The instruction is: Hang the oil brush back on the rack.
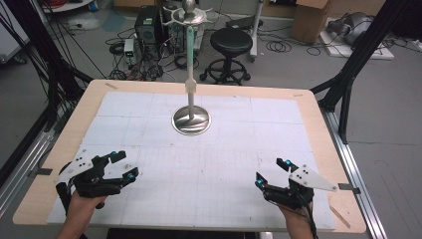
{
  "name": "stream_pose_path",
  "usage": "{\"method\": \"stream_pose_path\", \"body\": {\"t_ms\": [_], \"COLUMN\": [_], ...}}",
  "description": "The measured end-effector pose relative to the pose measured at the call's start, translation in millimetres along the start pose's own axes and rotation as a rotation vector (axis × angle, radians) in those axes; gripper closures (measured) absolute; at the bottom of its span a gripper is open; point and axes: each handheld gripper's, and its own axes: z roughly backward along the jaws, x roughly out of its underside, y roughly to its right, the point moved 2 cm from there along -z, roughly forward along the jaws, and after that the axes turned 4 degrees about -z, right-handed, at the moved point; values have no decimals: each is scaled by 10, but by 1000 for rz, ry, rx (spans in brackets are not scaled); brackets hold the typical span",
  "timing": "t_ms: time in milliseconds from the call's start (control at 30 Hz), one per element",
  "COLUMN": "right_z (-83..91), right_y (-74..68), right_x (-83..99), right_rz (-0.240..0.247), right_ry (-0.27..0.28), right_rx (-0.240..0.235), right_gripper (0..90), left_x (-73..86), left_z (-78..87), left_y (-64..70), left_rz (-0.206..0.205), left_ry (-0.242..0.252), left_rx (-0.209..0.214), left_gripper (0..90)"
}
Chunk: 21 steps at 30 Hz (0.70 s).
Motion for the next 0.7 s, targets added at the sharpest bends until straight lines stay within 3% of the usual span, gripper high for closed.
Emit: {"method": "stream_pose_path", "body": {"t_ms": [700], "right_z": [28], "right_y": [16], "right_x": [-2], "right_rz": [-11], "right_ry": [1], "right_rx": [14], "right_gripper": [162], "left_x": [23], "left_z": [11], "left_y": [8], "left_rz": [12], "left_ry": [-3], "left_rx": [-3], "left_gripper": [204]}}
